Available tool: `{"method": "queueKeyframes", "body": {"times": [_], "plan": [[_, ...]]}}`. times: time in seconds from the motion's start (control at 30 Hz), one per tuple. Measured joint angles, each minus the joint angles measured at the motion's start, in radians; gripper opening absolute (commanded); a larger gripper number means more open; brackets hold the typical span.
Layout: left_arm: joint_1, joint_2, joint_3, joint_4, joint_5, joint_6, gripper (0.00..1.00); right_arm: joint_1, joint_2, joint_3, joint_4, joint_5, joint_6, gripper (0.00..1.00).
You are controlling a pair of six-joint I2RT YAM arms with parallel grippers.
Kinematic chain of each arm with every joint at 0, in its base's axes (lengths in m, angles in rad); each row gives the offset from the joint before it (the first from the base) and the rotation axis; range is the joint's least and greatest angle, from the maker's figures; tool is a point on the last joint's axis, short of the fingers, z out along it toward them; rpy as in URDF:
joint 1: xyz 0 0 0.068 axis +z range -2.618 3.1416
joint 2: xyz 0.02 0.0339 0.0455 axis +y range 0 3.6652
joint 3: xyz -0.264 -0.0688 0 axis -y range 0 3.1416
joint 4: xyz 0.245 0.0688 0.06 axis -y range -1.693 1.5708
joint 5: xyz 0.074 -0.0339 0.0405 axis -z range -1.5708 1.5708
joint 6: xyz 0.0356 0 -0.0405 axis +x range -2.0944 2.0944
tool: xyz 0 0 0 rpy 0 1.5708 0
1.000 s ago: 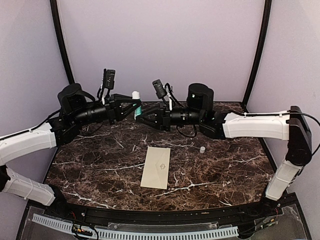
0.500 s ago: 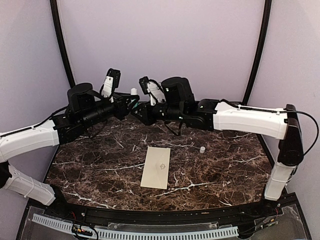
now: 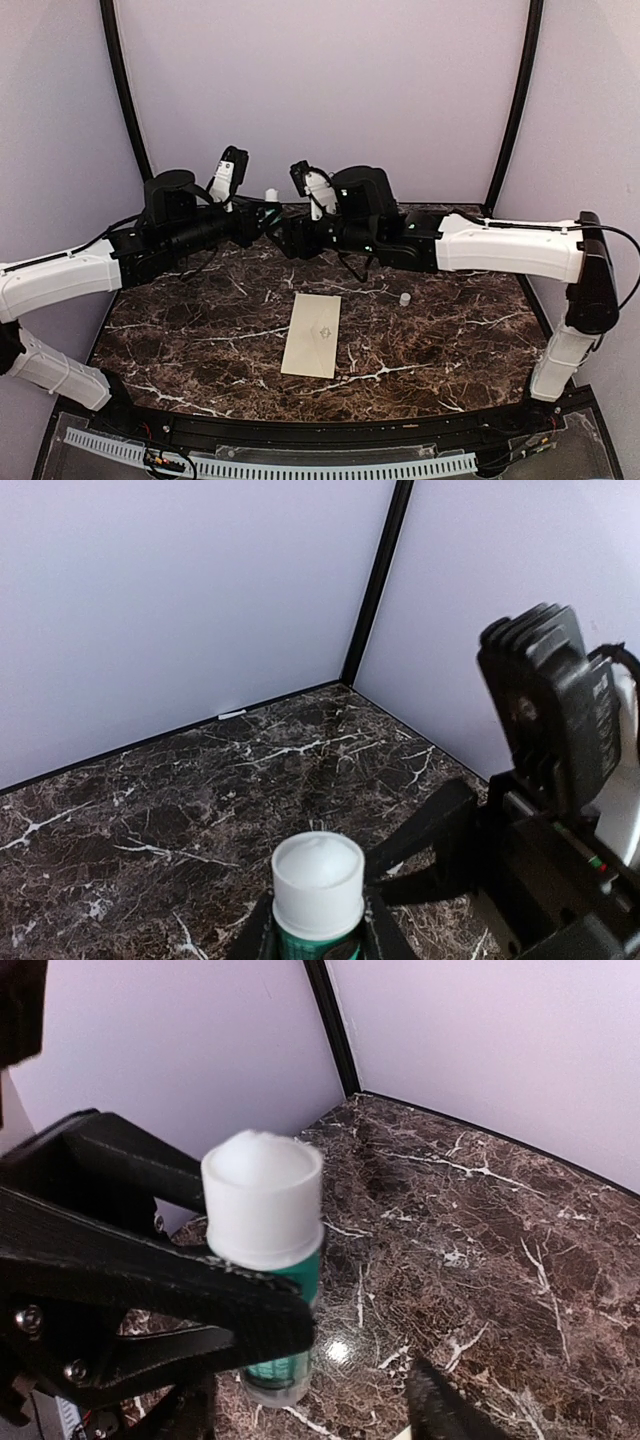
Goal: Place the letter into the envelope and seal it
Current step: Screw the solid glue.
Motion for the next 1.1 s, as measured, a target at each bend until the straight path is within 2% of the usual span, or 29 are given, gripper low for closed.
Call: {"method": "queueKeyframes", "body": {"times": [0.2, 0.3, 0.43, 0.6, 0.7, 0.83, 1.1], "plan": [[0.078, -0.028, 0.000, -0.040, 0.085, -0.004, 0.00, -0.075, -0.190, -0.204, 0.163, -0.171, -0.008, 0.78], [0.129, -0.052, 0.000, -0.032, 0.179, -0.003, 0.00, -0.130, -0.258, -0.293, 0.279, -0.299, 0.021, 0.79], [0.138, -0.069, 0.000, 0.010, 0.326, -0.003, 0.00, -0.206, -0.278, -0.362, 0.416, -0.486, 0.086, 0.79], [0.138, -0.069, 0.000, 0.087, 0.555, -0.019, 0.00, -0.219, -0.257, -0.373, 0.563, -0.688, 0.151, 0.73], [0.138, -0.069, 0.000, 0.146, 0.658, -0.047, 0.00, -0.213, -0.232, -0.362, 0.608, -0.757, 0.175, 0.70], [0.138, -0.069, -0.002, 0.202, 0.743, -0.076, 0.00, -0.200, -0.190, -0.348, 0.623, -0.812, 0.192, 0.69], [0.138, -0.067, -0.016, 0.280, 0.829, -0.135, 0.00, -0.151, -0.121, -0.286, 0.623, -0.882, 0.196, 0.55]]}}
